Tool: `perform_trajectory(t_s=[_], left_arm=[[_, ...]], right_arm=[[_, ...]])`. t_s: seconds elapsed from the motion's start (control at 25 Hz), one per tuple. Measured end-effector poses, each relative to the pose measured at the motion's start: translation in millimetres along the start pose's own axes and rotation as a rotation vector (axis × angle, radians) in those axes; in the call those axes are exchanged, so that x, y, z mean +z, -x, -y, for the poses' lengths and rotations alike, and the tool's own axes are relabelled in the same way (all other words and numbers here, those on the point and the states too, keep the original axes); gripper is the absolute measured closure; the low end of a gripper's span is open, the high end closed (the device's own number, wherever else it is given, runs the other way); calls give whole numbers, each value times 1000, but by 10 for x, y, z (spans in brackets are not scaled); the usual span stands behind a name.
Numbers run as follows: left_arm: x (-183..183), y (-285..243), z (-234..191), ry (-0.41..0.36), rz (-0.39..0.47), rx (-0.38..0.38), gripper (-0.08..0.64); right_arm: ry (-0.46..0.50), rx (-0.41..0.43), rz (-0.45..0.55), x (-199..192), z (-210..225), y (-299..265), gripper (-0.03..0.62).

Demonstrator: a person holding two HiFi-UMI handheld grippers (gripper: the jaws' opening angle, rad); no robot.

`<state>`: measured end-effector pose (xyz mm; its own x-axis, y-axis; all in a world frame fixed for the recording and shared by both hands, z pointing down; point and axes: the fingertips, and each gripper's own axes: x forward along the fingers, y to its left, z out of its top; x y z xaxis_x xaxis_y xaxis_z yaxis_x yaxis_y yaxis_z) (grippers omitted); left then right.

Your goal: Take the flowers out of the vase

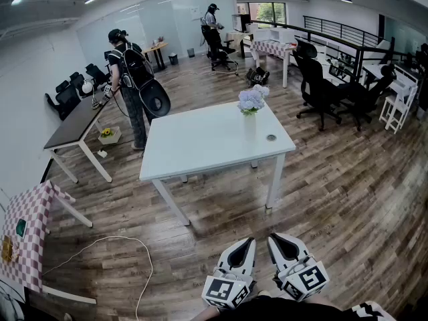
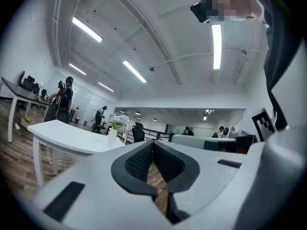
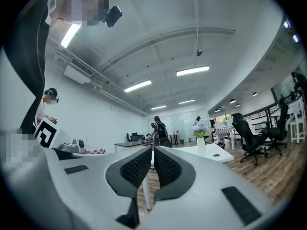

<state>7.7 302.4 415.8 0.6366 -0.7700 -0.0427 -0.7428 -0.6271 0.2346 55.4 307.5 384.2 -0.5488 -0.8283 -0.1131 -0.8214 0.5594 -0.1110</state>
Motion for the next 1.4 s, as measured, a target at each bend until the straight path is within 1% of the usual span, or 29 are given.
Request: perform_trajectory(t_s=[0.36, 0.6, 0.84, 1.0, 1.08, 1.16, 1.2, 1.28, 1.4], left_arm=[[-38, -182, 31, -10, 1, -8, 555], [-46, -332, 135, -17, 4, -3, 555], [-120, -523, 282, -26, 8, 10, 555], [-207, -594, 390, -31, 15, 20, 555], [-244, -632, 414, -36, 14, 28, 555], [-268, -660, 397, -29, 7, 44, 555], [-279, -669, 381, -24, 5, 53, 555], [-305, -682, 356, -23, 10, 61, 555], [-330, -708, 316, -3, 8, 75, 555]], right_arm=[[1, 10, -1, -19, 154, -17, 563], [8, -1, -43, -85, 373, 47, 563], [25, 38, -38, -33, 561, 113, 563], [-6, 35, -35, -69, 737, 173, 563], [11, 41, -43, -96, 791, 190, 561], [49, 70, -36, -70, 768, 167, 561], [53, 82, -33, -66, 755, 151, 562], [29, 97, -33, -92, 743, 125, 562], [-4, 99, -45, -170, 761, 76, 562]])
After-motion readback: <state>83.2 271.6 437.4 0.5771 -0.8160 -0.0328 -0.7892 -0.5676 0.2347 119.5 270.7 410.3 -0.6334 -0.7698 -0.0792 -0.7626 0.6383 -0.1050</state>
